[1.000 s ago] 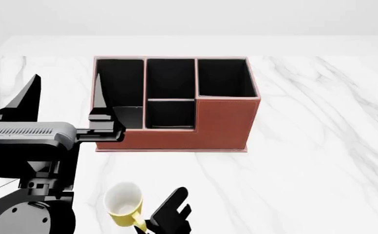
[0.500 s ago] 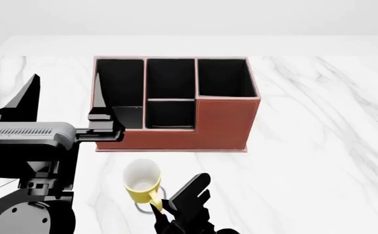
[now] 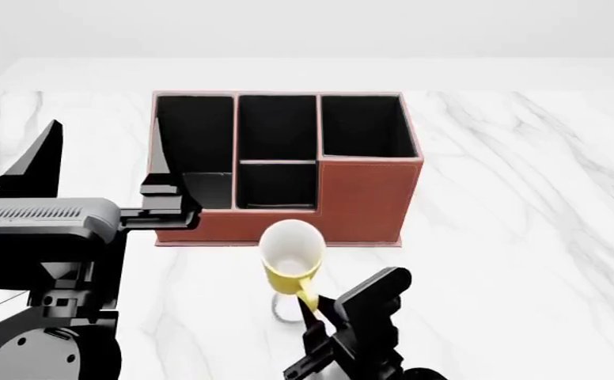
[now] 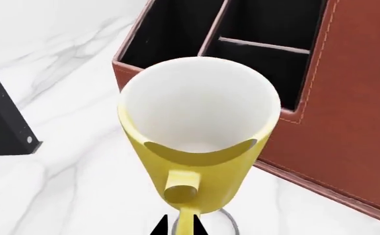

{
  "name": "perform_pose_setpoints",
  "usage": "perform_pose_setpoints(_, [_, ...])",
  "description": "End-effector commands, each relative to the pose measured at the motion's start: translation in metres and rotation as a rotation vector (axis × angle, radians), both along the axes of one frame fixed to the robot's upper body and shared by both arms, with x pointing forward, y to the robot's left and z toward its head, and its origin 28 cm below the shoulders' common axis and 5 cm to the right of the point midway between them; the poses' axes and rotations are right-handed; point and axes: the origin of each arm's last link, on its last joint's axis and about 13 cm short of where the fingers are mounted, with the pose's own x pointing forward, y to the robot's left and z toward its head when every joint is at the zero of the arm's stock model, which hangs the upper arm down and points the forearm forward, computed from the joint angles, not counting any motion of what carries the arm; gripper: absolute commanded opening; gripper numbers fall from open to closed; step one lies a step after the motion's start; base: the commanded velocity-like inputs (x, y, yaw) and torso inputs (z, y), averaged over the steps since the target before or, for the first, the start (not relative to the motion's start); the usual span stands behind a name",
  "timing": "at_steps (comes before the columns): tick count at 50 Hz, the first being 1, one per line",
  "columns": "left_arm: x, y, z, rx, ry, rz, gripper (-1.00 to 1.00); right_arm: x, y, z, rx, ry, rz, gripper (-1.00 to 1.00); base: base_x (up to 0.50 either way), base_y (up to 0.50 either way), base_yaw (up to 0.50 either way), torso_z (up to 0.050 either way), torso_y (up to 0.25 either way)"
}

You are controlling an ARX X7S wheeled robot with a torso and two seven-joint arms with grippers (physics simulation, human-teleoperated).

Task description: Pick up the yellow and white mug and place it to the right of the caddy.

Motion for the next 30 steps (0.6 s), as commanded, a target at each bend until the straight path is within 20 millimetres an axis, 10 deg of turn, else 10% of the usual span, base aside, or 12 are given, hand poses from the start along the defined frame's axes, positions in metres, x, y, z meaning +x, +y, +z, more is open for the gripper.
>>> perform_pose_setpoints(1, [0.0, 0.0, 0.001, -0.002, 0.0, -0.001, 1.0, -0.004, -0.019, 0.014, 0.018, -0.051, -0.09, -1.0, 0.0, 0.0, 0.0, 0.0, 0.0])
perform_pose_setpoints(30, [0.0, -0.001, 0.0, 0.005, -0.001, -0.002, 1.0, -0.019, -0.061, 0.019, 0.048, -0.075, -0.318, -1.0, 0.0, 0.0, 0.0, 0.0, 0.001])
